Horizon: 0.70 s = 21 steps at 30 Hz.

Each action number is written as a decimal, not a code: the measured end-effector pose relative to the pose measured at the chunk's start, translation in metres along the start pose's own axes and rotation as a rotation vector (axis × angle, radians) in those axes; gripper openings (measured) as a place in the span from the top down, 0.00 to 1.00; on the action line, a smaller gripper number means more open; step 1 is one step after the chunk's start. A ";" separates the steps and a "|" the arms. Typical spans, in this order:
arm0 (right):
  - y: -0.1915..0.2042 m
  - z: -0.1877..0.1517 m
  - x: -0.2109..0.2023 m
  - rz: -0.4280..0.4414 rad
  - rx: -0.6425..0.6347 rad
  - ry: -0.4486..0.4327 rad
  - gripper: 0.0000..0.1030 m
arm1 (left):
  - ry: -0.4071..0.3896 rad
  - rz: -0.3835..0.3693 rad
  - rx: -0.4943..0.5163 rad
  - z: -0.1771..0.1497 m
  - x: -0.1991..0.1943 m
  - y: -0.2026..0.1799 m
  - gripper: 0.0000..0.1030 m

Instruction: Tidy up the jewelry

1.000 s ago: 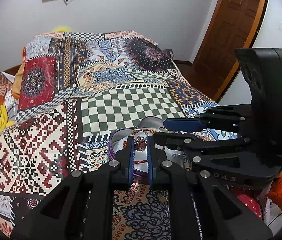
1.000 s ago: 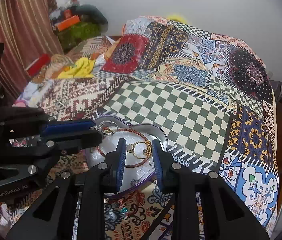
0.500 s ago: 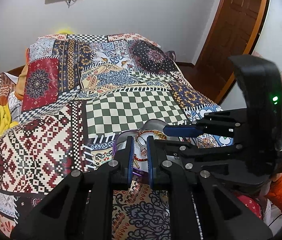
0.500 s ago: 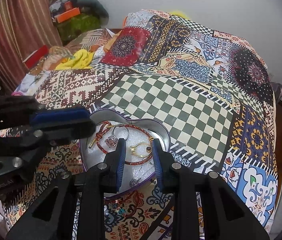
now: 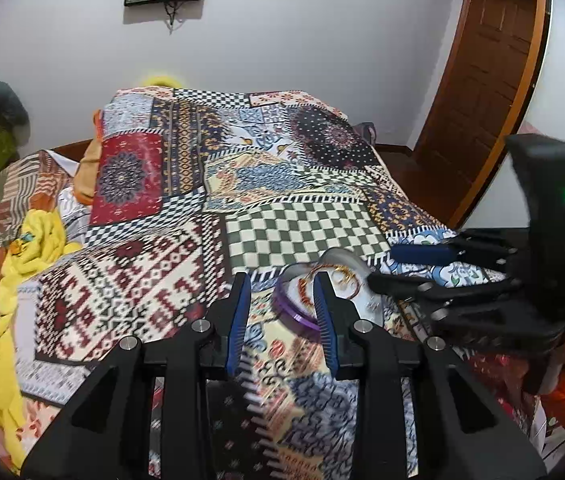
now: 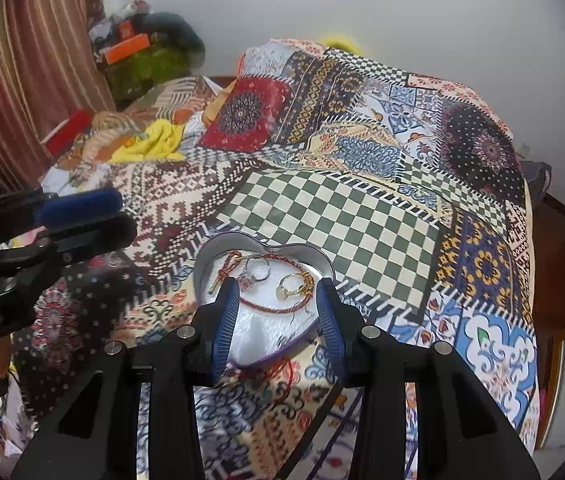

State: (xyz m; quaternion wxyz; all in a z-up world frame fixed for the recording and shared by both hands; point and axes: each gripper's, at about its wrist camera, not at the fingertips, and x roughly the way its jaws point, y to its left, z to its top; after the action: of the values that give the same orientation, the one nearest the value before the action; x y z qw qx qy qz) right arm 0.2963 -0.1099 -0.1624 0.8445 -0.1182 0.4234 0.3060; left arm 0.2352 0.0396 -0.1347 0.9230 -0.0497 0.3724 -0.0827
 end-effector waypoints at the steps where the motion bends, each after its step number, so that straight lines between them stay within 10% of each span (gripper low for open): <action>1: 0.001 -0.001 -0.004 -0.001 0.005 -0.005 0.65 | 0.002 0.006 0.000 -0.002 -0.003 0.002 0.69; 21: 0.039 -0.055 0.025 0.031 0.079 0.172 0.64 | 0.134 0.015 -0.049 -0.074 -0.023 0.026 0.66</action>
State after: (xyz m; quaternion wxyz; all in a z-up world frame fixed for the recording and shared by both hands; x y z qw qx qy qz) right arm 0.2485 -0.0943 -0.2135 0.8043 -0.1039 0.5078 0.2907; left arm 0.1708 0.0675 -0.1766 0.8952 -0.0640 0.4355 -0.0697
